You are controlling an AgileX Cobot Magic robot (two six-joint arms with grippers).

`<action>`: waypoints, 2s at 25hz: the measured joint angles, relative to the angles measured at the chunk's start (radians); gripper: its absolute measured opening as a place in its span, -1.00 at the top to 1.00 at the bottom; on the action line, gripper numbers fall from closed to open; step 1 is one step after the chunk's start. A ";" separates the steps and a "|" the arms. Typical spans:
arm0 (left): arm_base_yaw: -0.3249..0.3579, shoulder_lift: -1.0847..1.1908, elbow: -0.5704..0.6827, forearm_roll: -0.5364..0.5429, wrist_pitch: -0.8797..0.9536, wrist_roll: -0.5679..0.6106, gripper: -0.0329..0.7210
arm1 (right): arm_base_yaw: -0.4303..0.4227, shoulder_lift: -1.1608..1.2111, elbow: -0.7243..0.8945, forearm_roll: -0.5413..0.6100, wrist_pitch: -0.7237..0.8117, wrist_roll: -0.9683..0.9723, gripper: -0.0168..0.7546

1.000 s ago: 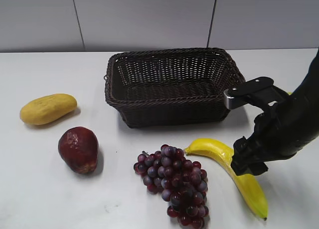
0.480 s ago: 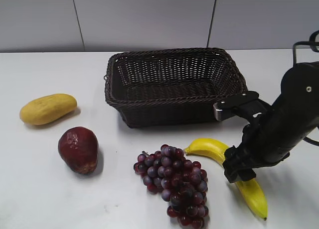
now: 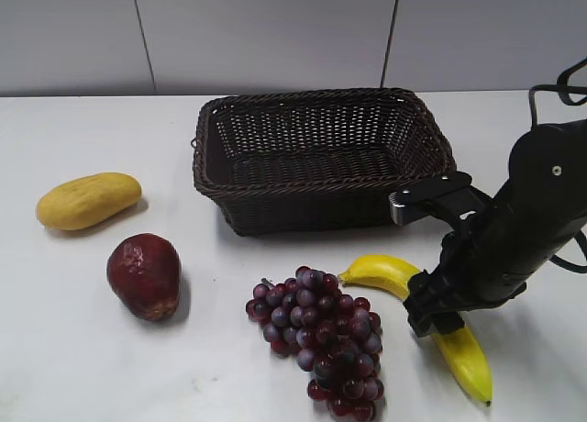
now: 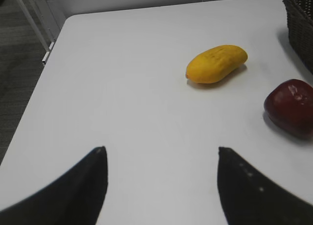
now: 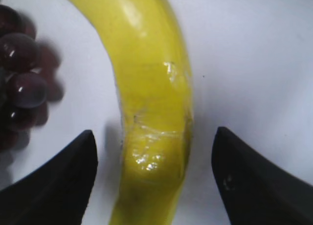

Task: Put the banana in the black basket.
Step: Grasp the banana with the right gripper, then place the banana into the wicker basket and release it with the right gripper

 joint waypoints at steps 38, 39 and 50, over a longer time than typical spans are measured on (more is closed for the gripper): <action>0.000 0.000 0.000 0.000 0.000 0.000 -0.47 | 0.001 -0.337 -0.371 -0.294 0.526 0.070 0.15; 0.000 0.000 0.000 0.000 0.000 0.000 -0.47 | 0.001 -0.317 -0.412 -0.323 0.542 0.050 0.15; 0.000 0.000 0.000 0.000 0.000 0.000 -0.47 | 0.001 0.105 -0.850 -0.372 0.553 -0.332 0.15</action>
